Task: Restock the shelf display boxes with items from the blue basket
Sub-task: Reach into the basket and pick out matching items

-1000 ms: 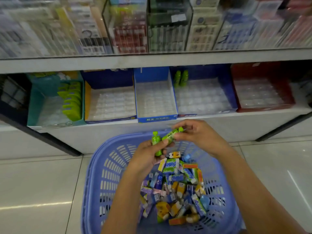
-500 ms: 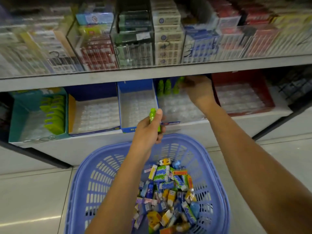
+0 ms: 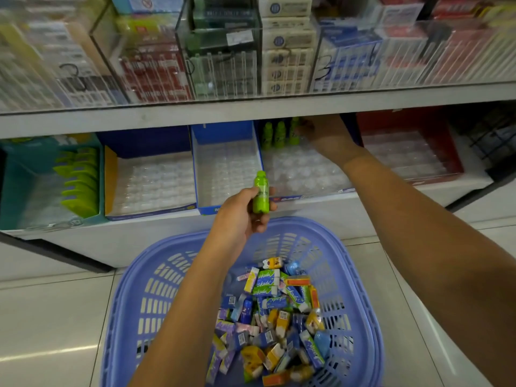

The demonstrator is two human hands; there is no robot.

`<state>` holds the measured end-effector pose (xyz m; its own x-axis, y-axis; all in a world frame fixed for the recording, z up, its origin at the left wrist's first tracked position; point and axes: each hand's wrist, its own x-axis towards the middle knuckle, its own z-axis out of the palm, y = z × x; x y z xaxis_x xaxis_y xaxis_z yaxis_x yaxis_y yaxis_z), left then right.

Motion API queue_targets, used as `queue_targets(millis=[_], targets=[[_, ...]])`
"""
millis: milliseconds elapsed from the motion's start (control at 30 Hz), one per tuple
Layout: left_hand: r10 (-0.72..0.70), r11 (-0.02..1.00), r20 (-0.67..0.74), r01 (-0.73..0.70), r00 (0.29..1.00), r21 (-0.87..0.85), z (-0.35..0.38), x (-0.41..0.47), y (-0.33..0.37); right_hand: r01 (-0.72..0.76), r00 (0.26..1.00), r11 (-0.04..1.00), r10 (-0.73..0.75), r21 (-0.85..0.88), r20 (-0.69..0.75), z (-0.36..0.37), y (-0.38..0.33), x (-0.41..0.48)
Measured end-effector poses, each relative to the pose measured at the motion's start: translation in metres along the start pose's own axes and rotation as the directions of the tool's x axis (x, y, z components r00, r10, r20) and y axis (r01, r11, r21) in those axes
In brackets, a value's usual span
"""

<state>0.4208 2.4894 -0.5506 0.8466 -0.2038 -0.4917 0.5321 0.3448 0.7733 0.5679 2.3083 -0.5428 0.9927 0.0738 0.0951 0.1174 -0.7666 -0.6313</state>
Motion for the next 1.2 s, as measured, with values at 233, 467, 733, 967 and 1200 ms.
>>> queue_targets(millis=[233,467,733,967,1200], targets=[[0.151,0.985,0.072,-0.157,0.986,0.076,-0.012,-0.008,-0.007,0.116,0.993,0.987,-0.115,-0.109,0.014,0.007,0.014,0.0],[0.308,0.902,0.022,-0.299,0.951,0.311,-0.007,-0.013,-0.009,-0.044,0.999,0.998,0.044,-0.046,-0.007,0.0,0.012,-0.009],[0.348,0.889,0.035,-0.342,0.937,0.306,0.004,-0.008,-0.006,-0.138,0.928,0.813,-0.093,0.565,0.362,-0.022,-0.038,-0.09],[0.497,0.673,0.031,-0.408,0.867,0.617,0.014,0.003,-0.005,-0.046,0.996,0.801,-0.011,0.597,0.091,-0.022,-0.042,-0.08],[0.335,-0.166,0.39,-0.354,0.858,0.92,0.017,0.005,-0.036,0.009,0.999,0.975,-0.001,0.224,-0.036,0.019,-0.029,-0.032]])
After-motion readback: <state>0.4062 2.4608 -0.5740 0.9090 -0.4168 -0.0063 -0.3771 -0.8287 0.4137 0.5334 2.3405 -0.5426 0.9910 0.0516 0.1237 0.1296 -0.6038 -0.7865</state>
